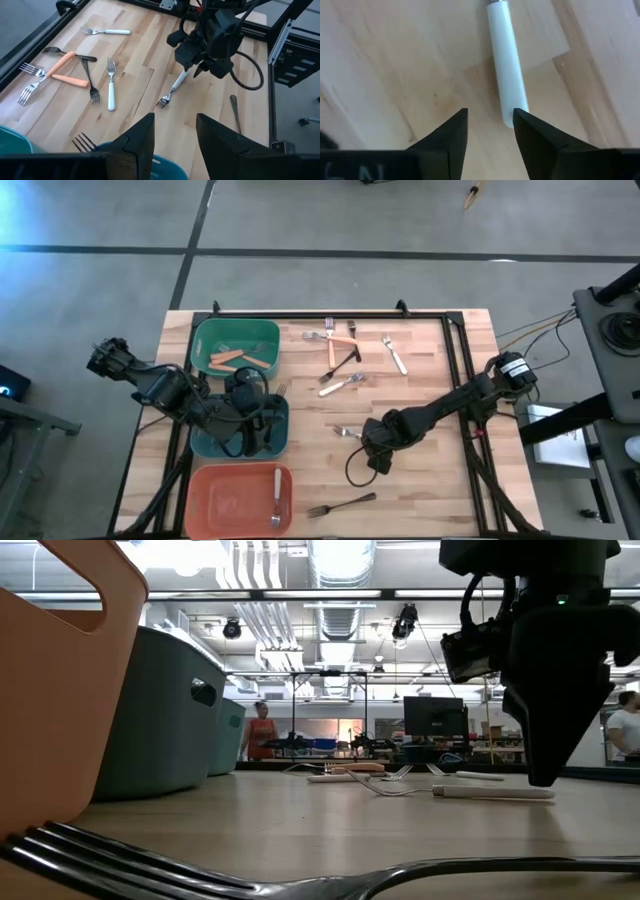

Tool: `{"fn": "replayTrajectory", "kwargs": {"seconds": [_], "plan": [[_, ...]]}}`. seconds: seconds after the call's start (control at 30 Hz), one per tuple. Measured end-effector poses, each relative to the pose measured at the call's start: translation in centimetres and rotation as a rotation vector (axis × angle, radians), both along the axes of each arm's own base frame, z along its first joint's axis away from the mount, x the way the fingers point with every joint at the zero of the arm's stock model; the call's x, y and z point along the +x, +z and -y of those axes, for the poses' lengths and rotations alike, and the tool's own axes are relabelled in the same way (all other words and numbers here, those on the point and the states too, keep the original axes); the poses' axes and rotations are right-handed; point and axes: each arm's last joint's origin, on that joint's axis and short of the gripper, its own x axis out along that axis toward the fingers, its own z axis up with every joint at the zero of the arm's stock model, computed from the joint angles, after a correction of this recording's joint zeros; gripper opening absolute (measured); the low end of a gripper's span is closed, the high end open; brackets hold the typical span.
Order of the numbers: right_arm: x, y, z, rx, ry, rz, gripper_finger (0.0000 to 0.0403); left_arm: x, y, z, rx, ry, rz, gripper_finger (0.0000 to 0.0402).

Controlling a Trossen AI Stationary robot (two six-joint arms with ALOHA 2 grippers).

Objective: Sort silverware by color (type)
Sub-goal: Put the white fork into the orange bin

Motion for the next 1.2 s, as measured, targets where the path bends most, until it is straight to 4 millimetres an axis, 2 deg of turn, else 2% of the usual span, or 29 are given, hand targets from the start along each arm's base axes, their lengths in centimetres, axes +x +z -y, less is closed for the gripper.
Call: {"fn": "replayTrajectory", "kwargs": {"seconds": [0.43,0.77,0.87,0.97,1.03,1.2], "plan": [[-0.1,0.2,0.5,-0.024,0.055,-0.003,0.0128,-0.2,-0.2,-0.1,0.011,-0.002,-0.024,0.0127],[0.8,-3.4,0.8,-0.114,0.142,-0.089,0.0127,-0.1,-0.4,-0.1,0.014,0.001,-0.031,0.0127],[0.9,-4.8,0.8,-0.107,0.167,-0.131,0.0108,-0.1,-0.4,-0.1,0.014,0.002,-0.030,0.0127],[1.0,-6.1,0.8,-0.116,0.166,-0.170,0.0064,-0.1,-0.4,-0.1,0.014,0.002,-0.031,0.0127],[1.0,-6.4,0.8,-0.118,0.168,-0.184,0.0042,-0.1,-0.5,-0.1,0.016,0.003,-0.033,0.0127],[1.0,-5.9,0.8,-0.097,0.173,-0.167,0.0042,-0.1,-0.6,-0.1,0.019,0.002,-0.038,0.0127]]}}
